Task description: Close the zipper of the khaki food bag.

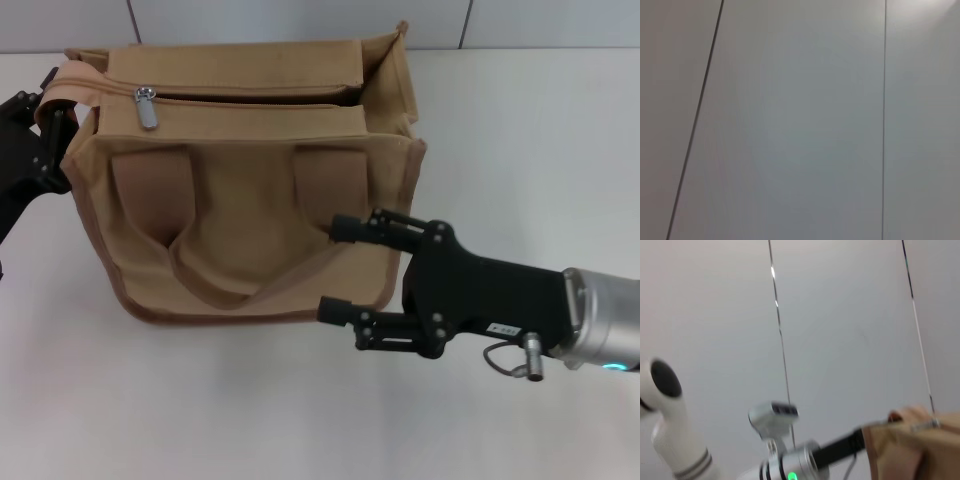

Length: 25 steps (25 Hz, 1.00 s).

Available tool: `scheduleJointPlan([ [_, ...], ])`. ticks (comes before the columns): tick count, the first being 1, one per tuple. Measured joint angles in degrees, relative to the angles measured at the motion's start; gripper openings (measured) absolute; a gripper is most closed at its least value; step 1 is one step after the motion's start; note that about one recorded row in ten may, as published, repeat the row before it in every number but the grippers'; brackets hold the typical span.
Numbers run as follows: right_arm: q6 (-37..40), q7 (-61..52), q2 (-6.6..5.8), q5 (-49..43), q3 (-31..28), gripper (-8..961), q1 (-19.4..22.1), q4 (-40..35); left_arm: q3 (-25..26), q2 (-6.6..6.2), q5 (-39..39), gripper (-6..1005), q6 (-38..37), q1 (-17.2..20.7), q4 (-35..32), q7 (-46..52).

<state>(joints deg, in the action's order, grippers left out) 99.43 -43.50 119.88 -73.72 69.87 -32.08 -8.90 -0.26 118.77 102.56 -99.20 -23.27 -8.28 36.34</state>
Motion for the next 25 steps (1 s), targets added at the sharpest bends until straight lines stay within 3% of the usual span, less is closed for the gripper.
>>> scheduleJointPlan([
  [7,2.9,-9.47,-0.08,12.57,0.1,713,-1.24,-1.97,1.13,-0.03,-0.85,27,-2.04,-0.91,0.24,6.29],
  [25,-7.79,-27.97,0.01,14.53,0.8,675,-9.25,-4.55,0.68,0.06,-0.07,30,-4.16,-7.0,3.06,6.92],
])
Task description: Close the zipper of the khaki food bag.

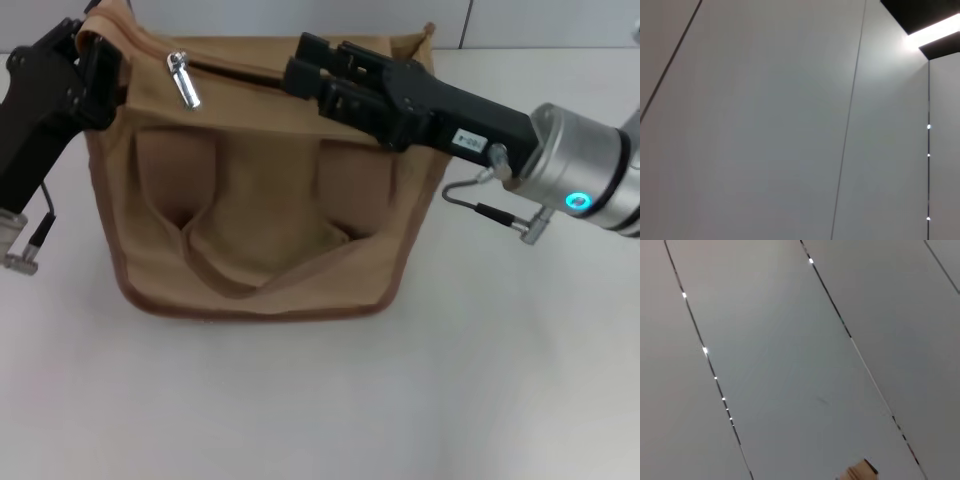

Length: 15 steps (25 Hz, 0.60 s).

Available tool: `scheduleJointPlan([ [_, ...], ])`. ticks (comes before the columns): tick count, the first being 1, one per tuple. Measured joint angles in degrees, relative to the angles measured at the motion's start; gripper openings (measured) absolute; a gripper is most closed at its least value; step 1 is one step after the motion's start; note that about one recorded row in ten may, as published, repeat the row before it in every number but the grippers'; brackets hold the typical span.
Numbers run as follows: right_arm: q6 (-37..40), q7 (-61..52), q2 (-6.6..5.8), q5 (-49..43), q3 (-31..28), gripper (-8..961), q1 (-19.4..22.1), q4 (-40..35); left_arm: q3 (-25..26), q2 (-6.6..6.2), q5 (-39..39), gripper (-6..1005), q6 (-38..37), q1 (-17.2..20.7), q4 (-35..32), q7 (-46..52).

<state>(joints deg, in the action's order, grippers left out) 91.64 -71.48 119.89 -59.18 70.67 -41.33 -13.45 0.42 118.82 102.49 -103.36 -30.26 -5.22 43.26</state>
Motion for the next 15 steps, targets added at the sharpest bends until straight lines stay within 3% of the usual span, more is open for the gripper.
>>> scheduleJointPlan([
  [8,-1.69,-6.17,0.0,0.16,0.17,467,-0.79,0.08,-0.16,0.13,0.15,31,-0.33,-2.36,1.0,-0.54],
  [15,-2.59,-7.26,0.0,0.19,2.62,452,-2.02,-0.47,-0.97,0.18,0.17,33,-0.05,-3.94,1.43,-0.55],
])
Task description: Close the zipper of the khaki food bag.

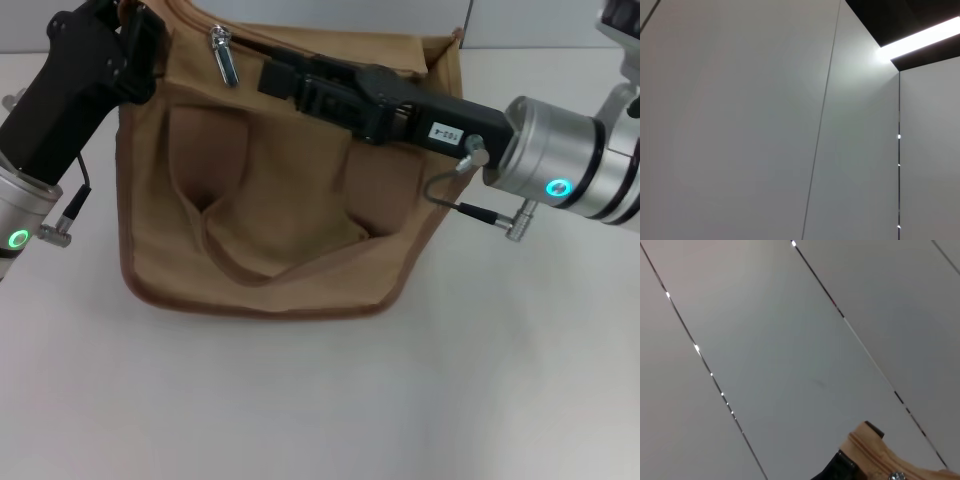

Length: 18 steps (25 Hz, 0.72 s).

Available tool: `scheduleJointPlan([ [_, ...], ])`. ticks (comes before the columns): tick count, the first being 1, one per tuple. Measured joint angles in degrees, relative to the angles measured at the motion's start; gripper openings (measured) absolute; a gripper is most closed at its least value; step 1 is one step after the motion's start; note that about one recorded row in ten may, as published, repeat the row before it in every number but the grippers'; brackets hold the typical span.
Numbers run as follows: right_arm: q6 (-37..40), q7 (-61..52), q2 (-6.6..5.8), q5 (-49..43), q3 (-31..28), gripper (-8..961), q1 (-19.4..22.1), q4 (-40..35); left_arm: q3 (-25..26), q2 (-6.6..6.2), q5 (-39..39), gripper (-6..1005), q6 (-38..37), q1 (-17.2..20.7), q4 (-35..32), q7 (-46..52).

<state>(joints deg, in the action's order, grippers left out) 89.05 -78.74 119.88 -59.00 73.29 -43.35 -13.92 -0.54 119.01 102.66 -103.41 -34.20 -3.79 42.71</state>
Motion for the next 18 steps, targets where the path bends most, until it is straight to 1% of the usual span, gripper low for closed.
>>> scheduleJointPlan([
  [6,-5.17,-4.57,0.0,0.01,0.43,451,-2.56,-0.07,-0.48,0.08,0.0,34,0.17,-1.21,0.44,0.0],
  [12,-5.11,-5.4,0.0,0.07,0.68,453,-4.85,-0.12,-1.12,0.09,-0.01,35,0.41,-2.01,0.82,0.0],
  [18,-5.74,-6.08,0.0,0.07,1.16,445,-5.08,-0.11,-1.28,0.09,0.0,36,0.52,-2.17,0.8,0.0],
])
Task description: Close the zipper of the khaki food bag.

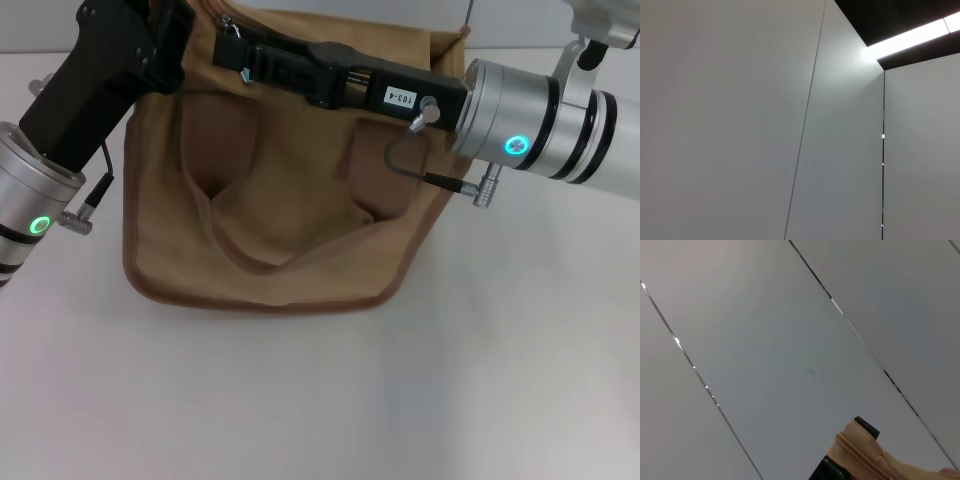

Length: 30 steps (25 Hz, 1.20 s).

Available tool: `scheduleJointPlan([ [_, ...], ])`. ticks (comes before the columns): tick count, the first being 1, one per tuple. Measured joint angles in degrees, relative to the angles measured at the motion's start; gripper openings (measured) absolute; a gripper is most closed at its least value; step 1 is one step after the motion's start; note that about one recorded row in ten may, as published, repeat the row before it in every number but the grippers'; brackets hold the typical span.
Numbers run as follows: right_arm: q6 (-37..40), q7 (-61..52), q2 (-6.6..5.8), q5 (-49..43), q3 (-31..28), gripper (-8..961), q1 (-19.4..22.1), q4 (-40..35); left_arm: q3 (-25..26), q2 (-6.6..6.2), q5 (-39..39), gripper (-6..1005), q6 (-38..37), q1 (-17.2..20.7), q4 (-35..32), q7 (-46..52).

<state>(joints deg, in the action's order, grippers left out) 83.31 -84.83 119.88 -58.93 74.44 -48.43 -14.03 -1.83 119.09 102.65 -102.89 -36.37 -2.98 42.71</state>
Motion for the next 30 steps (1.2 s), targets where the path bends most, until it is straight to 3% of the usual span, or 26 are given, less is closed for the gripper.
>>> scheduleJointPlan([
  [10,-0.12,-2.65,0.0,0.0,0.44,422,0.55,-0.45,-0.02,0.0,0.0,37,0.15,-0.02,0.09,-0.48],
  [15,-0.17,-2.65,0.0,-0.06,0.44,202,0.64,-0.47,-0.02,0.0,0.0,38,0.15,0.11,0.09,-0.51],
  [21,-0.45,-2.73,0.01,-0.4,0.68,4,0.87,-0.48,-0.02,-0.01,0.01,39,0.09,0.52,0.09,-0.52],
  [26,-0.54,-2.74,-0.06,-0.35,0.48,-1,2.92,-0.8,0.45,-0.12,-0.11,40,-0.13,1.59,0.08,-0.53],
  [30,-0.55,-2.84,-0.36,-0.18,0.13,-1,6.82,-2.59,0.92,-0.29,-0.43,41,-0.25,2.71,-0.06,-0.52],
])
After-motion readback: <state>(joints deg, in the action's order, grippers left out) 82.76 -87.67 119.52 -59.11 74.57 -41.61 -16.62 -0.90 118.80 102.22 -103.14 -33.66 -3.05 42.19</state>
